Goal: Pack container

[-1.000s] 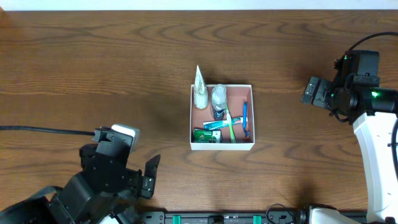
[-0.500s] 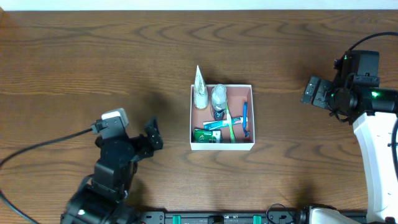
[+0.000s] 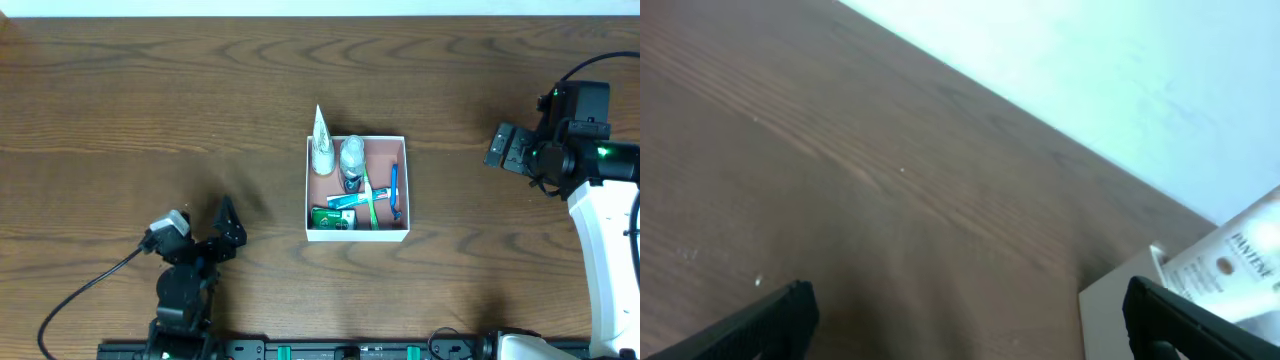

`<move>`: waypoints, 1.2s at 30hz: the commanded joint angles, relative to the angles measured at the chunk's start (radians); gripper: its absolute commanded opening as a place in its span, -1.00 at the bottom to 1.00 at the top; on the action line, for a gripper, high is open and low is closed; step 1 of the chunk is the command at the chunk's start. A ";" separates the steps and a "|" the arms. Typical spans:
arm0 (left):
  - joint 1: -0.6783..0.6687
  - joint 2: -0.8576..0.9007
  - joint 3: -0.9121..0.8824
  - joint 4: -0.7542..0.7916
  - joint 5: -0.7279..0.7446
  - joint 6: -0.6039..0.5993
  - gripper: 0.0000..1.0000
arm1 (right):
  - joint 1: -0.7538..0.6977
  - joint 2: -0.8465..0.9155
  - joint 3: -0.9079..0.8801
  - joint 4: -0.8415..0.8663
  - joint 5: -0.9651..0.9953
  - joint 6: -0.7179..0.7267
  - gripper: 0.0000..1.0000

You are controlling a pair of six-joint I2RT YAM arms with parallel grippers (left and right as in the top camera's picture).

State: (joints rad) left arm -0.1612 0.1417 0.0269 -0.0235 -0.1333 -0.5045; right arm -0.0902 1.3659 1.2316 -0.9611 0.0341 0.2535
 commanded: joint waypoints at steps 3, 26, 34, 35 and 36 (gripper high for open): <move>0.054 -0.048 -0.023 -0.039 0.018 0.095 0.96 | -0.002 0.000 0.012 0.000 0.000 0.011 0.99; 0.137 -0.045 -0.023 -0.039 0.018 0.149 0.96 | -0.002 0.000 0.012 0.000 0.000 0.011 0.98; 0.137 -0.045 -0.023 -0.039 0.018 0.149 0.96 | -0.002 0.000 0.012 0.000 0.000 0.012 0.98; 0.137 -0.045 -0.023 -0.039 0.018 0.149 0.96 | -0.002 0.000 0.012 0.000 0.000 0.011 0.99; 0.137 -0.045 -0.023 -0.039 0.018 0.149 0.96 | -0.002 0.000 0.012 0.000 0.000 0.012 0.98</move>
State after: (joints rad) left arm -0.0288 0.0944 0.0277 -0.0288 -0.1112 -0.3683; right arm -0.0902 1.3659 1.2316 -0.9611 0.0338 0.2535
